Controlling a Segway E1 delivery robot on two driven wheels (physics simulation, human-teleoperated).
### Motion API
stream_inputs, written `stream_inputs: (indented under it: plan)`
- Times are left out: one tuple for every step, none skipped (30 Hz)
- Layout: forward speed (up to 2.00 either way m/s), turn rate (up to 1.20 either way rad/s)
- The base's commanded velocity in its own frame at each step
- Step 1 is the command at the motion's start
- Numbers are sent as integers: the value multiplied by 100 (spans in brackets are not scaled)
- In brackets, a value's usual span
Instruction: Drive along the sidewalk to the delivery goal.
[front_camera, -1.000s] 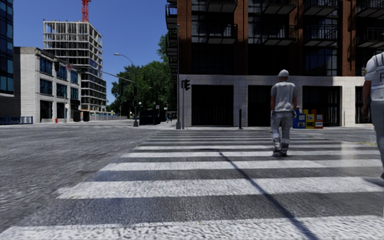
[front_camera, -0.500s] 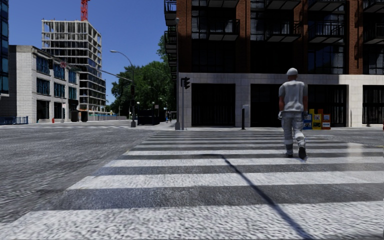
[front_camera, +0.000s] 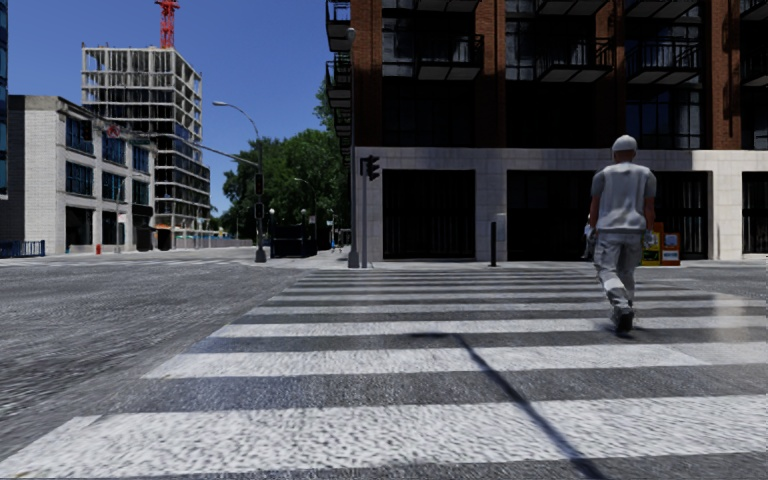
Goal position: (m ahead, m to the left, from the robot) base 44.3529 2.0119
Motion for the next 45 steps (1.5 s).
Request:
stream_inputs:
  plan:
    - [185, 0]
    - [185, 0]
    - [185, 0]
    - [185, 0]
    - [185, 0]
    - [185, 0]
    - [185, 0]
    - [184, 0]
    - [179, 0]
    - [178, 0]
    - [178, 0]
    - [177, 0]
    - [177, 0]
    - [177, 0]
    - [176, 0]
    - [176, 0]
    - [176, 0]
    - [176, 0]
    - [176, 0]
    - [176, 0]
    - [176, 0]
    - [176, 0]
    - [176, 0]
    - [176, 0]
    - [176, 0]
    - [176, 0]
    - [176, 0]
    - [176, 0]
    - [176, -6]
    - [176, -6]
    - [176, -15]
    - [176, -24]
    - [176, -30]
    - [176, -33]
    - [176, -33]
    - [176, -33]
    - [176, -33]
    - [181, -33]
    - [200, -33]
    - [200, -33]
    - [200, -33]
    - [200, -33]
    - [200, -33]
    - [200, -33]
    - [200, -33]
